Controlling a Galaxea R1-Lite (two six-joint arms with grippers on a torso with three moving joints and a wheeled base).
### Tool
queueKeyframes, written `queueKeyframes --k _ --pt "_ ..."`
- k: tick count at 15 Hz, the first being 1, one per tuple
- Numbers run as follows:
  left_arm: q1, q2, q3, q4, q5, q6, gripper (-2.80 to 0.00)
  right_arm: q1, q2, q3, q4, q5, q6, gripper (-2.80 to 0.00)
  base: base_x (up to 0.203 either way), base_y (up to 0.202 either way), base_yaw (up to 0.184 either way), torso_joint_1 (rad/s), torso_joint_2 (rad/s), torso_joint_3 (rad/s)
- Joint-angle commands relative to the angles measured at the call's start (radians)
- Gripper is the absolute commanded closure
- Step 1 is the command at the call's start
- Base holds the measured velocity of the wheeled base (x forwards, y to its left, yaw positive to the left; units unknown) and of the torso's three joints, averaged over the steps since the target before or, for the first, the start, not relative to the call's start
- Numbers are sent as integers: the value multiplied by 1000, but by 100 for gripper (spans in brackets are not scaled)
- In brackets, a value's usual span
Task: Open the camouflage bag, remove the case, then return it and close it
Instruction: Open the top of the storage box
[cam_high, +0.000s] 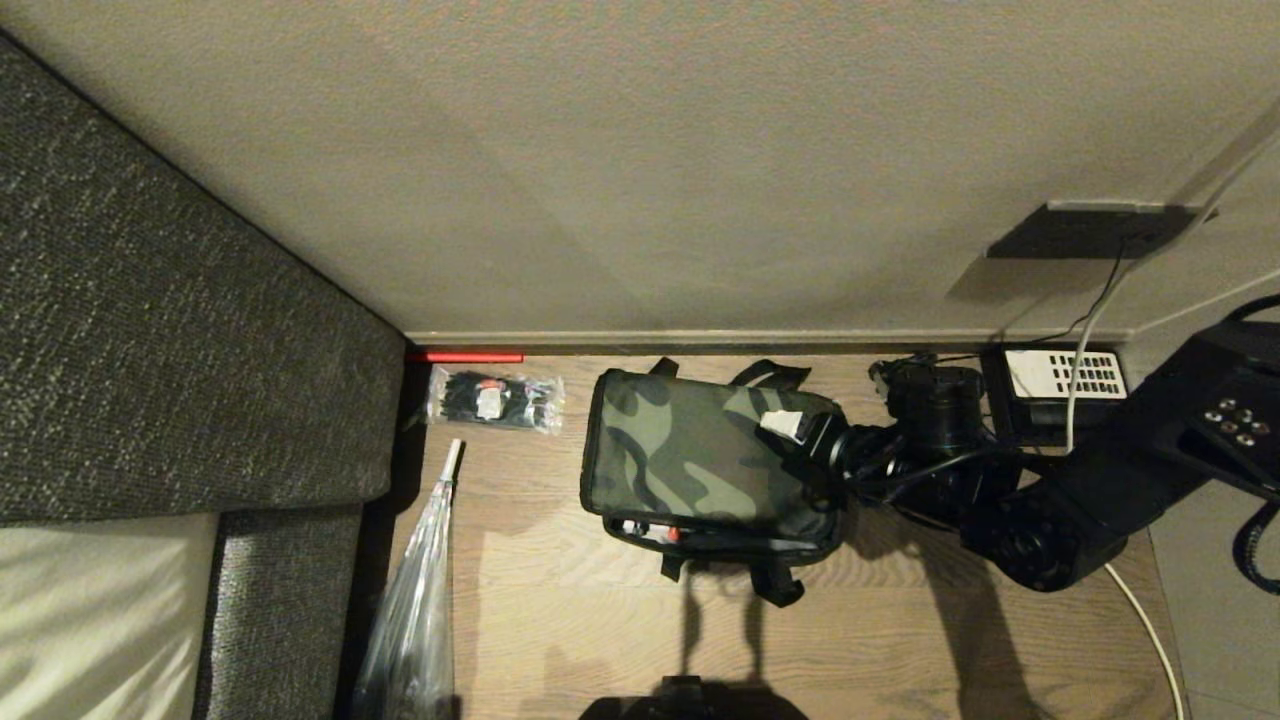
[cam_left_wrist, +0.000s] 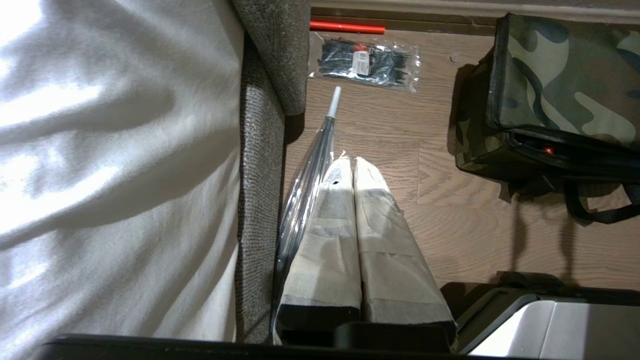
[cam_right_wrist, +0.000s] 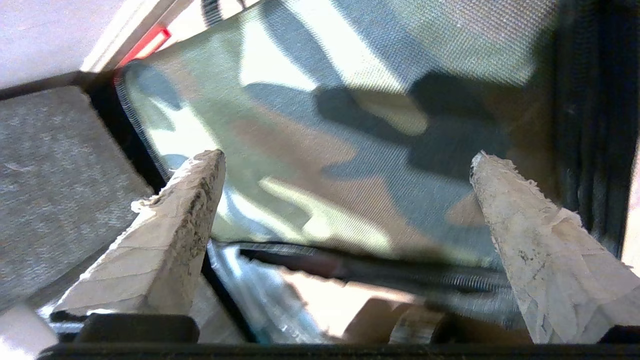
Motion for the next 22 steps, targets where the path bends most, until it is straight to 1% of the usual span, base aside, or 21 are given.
queueKeyframes --k 1,3,5,8,11,12,16,17,20,22 --pt "0 -2 2 0 0 0 0 -3 -71 -1 36 2 10 -280 0 0 0 0 0 0" --pt "0 -2 3 0 0 0 0 -3 -77 29 41 10 4 -280 0 0 0 0 0 0" --pt "0 -2 2 0 1 0 0 -3 -45 72 42 9 -31 -280 0 0 0 0 0 0" --pt "0 -2 3 0 1 0 0 -14 17 73 36 -9 -126 -280 0 0 0 0 0 0" --pt "0 -2 3 0 1 0 0 -19 83 46 33 -52 -153 -280 0 0 0 0 0 0" --pt "-1 -2 2 0 0 0 0 -26 96 43 33 -55 -181 -280 0 0 0 0 0 0" --pt "0 -2 2 0 0 0 0 -36 127 30 33 -56 -206 -280 0 0 0 0 0 0" --pt "0 -2 2 0 1 0 0 -36 135 30 32 -58 -231 -280 0 0 0 0 0 0" --pt "0 -2 2 0 0 0 0 -35 133 12 33 -63 -221 -280 0 0 0 0 0 0" --pt "0 -2 2 0 0 0 0 -33 122 3 33 -59 -134 -280 0 0 0 0 0 0"
